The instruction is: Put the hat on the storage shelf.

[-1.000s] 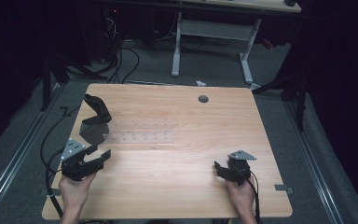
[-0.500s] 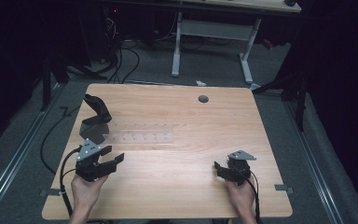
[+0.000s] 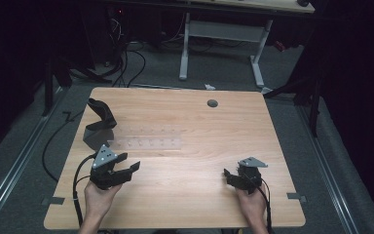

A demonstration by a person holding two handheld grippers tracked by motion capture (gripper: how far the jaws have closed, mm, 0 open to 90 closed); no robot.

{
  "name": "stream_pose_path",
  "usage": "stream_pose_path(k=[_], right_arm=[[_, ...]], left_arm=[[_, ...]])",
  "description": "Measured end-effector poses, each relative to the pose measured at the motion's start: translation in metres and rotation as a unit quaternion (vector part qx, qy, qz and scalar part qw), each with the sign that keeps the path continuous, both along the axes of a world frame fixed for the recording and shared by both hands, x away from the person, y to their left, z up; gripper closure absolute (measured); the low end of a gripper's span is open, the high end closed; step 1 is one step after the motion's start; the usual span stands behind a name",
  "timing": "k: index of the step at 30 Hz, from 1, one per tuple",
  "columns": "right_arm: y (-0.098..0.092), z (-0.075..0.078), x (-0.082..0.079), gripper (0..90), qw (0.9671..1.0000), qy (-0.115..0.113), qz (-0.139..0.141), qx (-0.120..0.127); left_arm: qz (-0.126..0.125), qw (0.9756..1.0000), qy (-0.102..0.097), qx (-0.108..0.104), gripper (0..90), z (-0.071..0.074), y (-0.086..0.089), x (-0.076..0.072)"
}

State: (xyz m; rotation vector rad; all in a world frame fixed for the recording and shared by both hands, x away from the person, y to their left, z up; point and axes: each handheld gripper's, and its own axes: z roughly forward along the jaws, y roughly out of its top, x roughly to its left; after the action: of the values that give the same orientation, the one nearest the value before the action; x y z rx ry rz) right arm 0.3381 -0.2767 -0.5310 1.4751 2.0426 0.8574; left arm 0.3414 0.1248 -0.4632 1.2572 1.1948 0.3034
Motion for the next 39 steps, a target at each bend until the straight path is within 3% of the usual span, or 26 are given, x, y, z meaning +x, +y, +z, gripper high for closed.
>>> stream_pose_path(k=[20, 31, 36, 39], right_arm=[[0.000, 0.000, 0.000, 32.3, 1.0000, 0.000, 0.000, 0.000], [0.000, 0.000, 0.000, 32.3, 1.0000, 0.000, 0.000, 0.000], [0.000, 0.000, 0.000, 32.4, 1.0000, 0.000, 0.000, 0.000], [0.000, 0.000, 0.000, 32.4, 1.0000, 0.000, 0.000, 0.000]], left_arm=[[-0.030, 0.9990, 0.020, 0.026, 37.8, -0.020, -0.027, 0.005], [-0.027, 0.9978, 0.046, 0.040, 36.7, -0.040, -0.036, 0.015], [-0.022, 0.9974, 0.049, 0.049, 36.7, -0.048, -0.040, 0.018], [-0.014, 0.9963, 0.043, 0.073, 36.5, -0.055, -0.043, 0.019]])
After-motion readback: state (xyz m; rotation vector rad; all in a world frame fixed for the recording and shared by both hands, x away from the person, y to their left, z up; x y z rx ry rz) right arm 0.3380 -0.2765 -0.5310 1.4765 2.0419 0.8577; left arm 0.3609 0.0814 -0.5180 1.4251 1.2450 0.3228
